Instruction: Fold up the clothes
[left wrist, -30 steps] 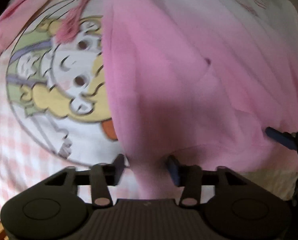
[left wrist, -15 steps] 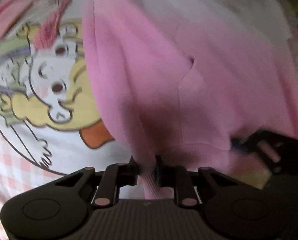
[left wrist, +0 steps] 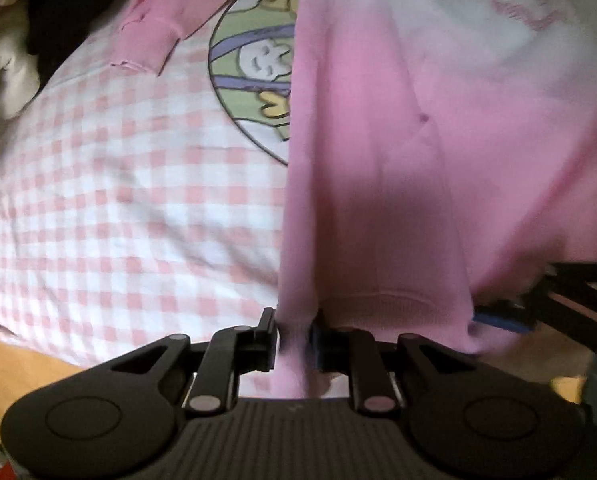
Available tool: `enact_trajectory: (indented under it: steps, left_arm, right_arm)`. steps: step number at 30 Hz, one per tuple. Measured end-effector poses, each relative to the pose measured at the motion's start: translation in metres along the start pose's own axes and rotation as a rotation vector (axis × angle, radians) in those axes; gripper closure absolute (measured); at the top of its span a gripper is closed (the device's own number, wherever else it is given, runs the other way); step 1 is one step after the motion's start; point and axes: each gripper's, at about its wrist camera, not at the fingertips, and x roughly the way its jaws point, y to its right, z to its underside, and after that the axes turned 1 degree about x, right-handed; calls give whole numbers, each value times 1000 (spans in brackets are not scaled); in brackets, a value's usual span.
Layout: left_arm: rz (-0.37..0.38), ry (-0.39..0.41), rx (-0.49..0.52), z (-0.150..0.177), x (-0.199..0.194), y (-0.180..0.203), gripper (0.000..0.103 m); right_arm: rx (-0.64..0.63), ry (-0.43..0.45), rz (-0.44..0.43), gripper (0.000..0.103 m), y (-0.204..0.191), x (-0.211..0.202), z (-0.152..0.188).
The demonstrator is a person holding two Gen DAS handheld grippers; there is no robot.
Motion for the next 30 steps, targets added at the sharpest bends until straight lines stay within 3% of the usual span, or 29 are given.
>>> enact_trajectory:
  steps: [2, 6, 8, 10, 13, 17, 20, 22, 25, 28, 30]
  left_arm:
    - [-29, -19, 22, -9, 16, 5, 82]
    - [-53, -14, 63, -10, 15, 15, 75]
    - [-50, 2, 64, -6, 7, 16, 59]
    - [-25, 30, 26, 4, -6, 16, 56]
    - [28, 74, -24, 12, -30, 18, 52]
    - [52, 150, -26, 11, -49, 44, 48]
    - [48, 167, -20, 2, -50, 72, 48]
    - [52, 166, -16, -5, -31, 86, 48]
    - [35, 141, -10, -9, -9, 103, 48]
    - [19, 119, 1, -7, -7, 114, 49]
    - [18, 124, 19, -4, -13, 118, 48]
  right_arm:
    - [73, 18, 71, 73, 6, -5, 6]
    - [406, 80, 270, 39, 48, -63, 62]
    - [614, 84, 377, 39, 76, -92, 102]
    - [827, 71, 445, 38, 102, -114, 147]
    - [1087, 82, 479, 36, 136, -133, 201]
    - [1247, 153, 337, 38, 165, -116, 225]
    - [1263, 153, 319, 33, 166, -107, 224]
    - [1257, 219, 288, 27, 159, -112, 228]
    - [1324, 289, 172, 29, 154, -123, 254]
    - [1513, 276, 38, 28, 157, -131, 293]
    - [1541, 256, 41, 28, 157, -133, 299]
